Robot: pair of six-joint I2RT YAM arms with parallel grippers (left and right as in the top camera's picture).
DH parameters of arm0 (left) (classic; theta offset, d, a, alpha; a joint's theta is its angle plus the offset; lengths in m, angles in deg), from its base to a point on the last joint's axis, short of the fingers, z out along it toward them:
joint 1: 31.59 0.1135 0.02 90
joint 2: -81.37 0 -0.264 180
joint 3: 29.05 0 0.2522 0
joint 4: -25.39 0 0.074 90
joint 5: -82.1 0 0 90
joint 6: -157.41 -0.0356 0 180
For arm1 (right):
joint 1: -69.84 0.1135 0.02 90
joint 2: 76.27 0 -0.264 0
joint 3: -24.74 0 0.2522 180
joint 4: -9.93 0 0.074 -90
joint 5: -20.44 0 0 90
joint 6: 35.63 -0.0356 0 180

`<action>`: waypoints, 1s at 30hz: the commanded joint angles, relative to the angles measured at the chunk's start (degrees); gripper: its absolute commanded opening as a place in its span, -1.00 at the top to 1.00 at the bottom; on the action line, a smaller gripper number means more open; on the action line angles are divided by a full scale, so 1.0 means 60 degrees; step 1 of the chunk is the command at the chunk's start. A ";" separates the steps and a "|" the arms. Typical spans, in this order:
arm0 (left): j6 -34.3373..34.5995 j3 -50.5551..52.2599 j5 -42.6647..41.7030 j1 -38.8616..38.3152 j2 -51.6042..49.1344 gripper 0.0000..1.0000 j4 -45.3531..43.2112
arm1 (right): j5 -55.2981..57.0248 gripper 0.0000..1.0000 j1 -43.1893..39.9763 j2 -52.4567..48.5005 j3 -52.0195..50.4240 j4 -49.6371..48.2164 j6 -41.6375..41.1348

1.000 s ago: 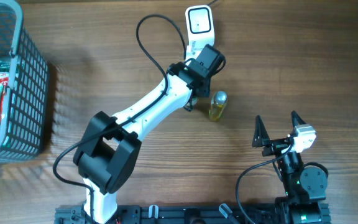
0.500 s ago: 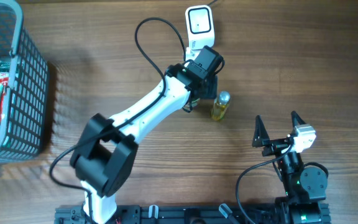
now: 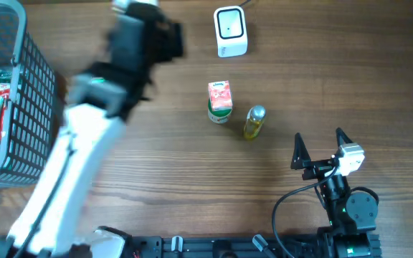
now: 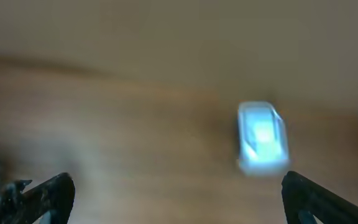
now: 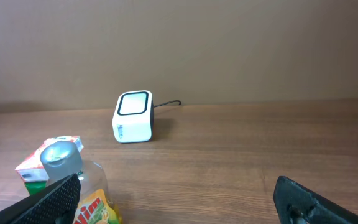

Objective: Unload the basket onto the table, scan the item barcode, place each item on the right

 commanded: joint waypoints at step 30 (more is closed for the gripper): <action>-0.6375 -0.1366 -0.2514 1.0612 -0.4324 -1.00 0.1406 | 0.0018 -0.99 0.0004 0.0058 -0.0011 -0.0026 -0.0040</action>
